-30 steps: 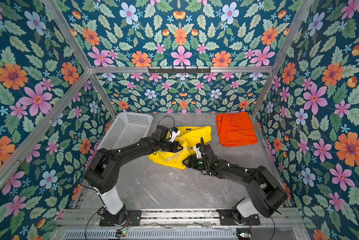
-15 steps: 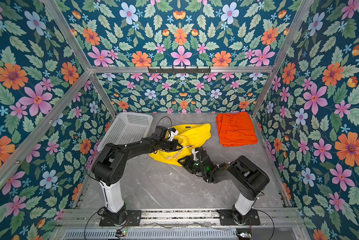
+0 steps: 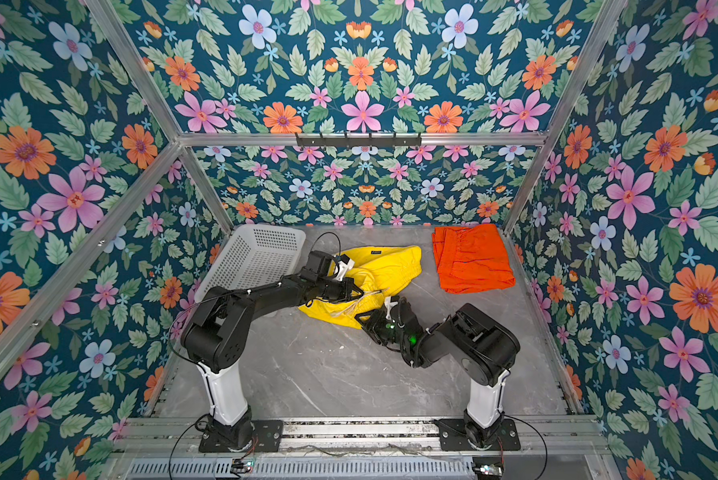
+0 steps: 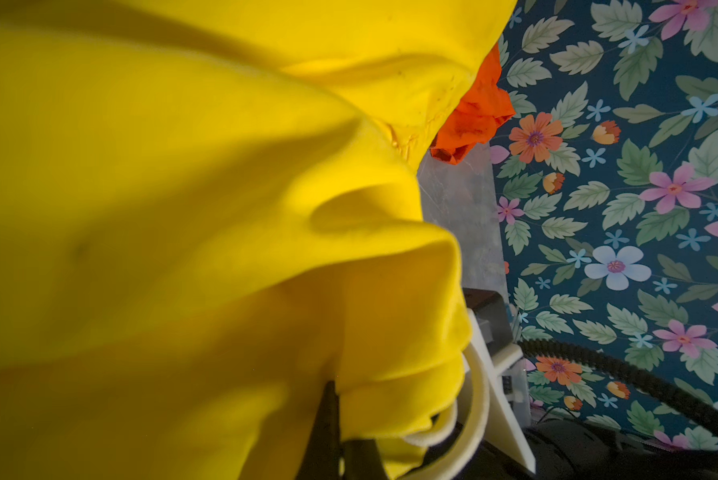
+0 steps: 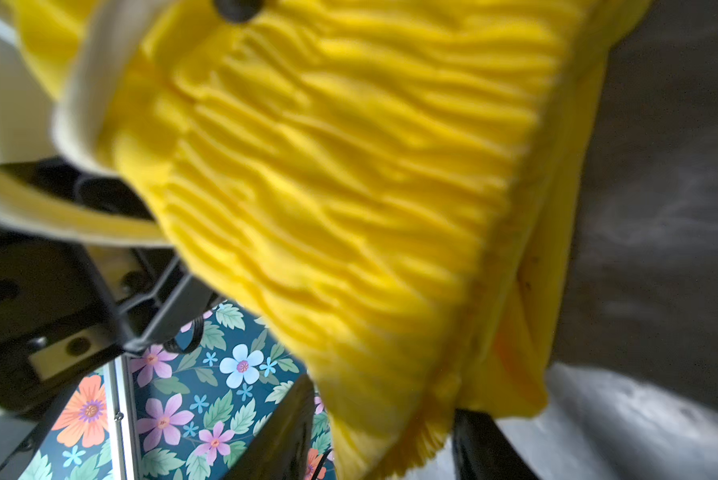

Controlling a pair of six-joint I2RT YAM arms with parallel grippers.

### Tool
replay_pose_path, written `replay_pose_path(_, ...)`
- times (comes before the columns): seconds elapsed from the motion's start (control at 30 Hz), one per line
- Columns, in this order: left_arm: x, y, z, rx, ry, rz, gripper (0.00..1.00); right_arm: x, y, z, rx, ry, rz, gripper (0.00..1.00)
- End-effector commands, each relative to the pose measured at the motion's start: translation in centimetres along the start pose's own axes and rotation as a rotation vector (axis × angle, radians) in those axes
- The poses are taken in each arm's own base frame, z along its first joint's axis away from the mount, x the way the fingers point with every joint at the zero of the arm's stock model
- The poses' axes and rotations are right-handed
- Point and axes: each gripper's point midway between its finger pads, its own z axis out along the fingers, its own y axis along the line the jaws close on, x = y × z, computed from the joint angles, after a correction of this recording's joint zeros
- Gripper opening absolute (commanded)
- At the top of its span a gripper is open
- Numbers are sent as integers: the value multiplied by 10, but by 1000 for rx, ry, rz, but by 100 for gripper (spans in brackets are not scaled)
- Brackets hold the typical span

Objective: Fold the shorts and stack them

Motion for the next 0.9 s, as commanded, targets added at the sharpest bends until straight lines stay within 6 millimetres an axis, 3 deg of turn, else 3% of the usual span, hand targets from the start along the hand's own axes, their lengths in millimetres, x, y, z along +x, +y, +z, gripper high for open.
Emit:
replay_pose_path(0.0, -3, -4, -2, 13, -13, 9, 0, -8, 9, -3, 8, -45, -33, 52)
replay_pose_path(0.3, -3, -6, -1, 27, -14, 2, 0, -19, 17, 12, 5, -70, -38, 51)
replay_pose_path(0.4, -1, -5, -2, 25, -13, 1, 0, -22, 19, 14, 6, -82, -39, 43)
replay_pose_path(0.53, -4, -7, -8, 7, -27, 17, 0, -23, 19, 7, 22, -96, -43, 23)
replay_pose_path(0.63, -14, -11, -20, -28, -63, 52, 13, -24, 26, -5, 28, -97, -58, 13)
replay_pose_path(0.67, -19, -13, -26, -37, -78, 66, 20, -26, 38, -13, 17, -100, -78, 11)
replay_pose_path(0.77, -36, -17, -52, -90, -132, 110, 39, -30, 57, -33, 60, -104, -160, 10)
replay_pose_path(0.87, -54, -21, -86, -158, -213, 162, 48, -37, 80, -54, 118, -100, -258, 10)
